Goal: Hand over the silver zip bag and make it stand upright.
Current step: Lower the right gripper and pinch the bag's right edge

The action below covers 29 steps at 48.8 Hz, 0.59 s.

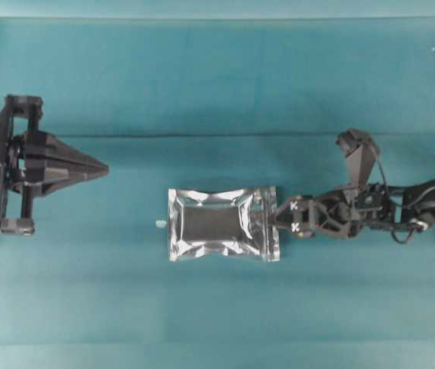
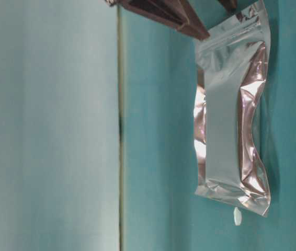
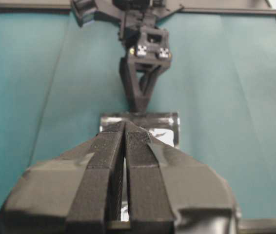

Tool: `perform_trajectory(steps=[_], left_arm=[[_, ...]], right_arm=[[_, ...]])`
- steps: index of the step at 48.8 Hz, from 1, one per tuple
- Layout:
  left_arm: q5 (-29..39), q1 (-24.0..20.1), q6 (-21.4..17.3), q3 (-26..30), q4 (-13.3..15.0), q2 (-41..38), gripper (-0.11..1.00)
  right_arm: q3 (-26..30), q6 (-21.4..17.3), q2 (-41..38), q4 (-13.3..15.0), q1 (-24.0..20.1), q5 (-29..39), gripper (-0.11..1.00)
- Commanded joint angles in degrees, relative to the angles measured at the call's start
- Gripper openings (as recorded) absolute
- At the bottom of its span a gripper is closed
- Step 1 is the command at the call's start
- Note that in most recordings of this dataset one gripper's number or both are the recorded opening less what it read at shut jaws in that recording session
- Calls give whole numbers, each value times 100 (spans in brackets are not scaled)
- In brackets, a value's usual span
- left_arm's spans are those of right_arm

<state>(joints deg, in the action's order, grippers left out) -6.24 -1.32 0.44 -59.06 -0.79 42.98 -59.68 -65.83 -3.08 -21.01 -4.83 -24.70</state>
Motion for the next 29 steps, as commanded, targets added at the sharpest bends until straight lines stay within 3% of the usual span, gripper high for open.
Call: perform_trajectory(steps=[1, 29], left_arm=[[-26, -9, 18, 114, -18, 0, 1], [-26, -9, 18, 70, -18, 26, 1]], right_arm=[[167, -53, -105, -9, -9, -70, 91], [826, -44, -721, -44, -9, -123, 91]])
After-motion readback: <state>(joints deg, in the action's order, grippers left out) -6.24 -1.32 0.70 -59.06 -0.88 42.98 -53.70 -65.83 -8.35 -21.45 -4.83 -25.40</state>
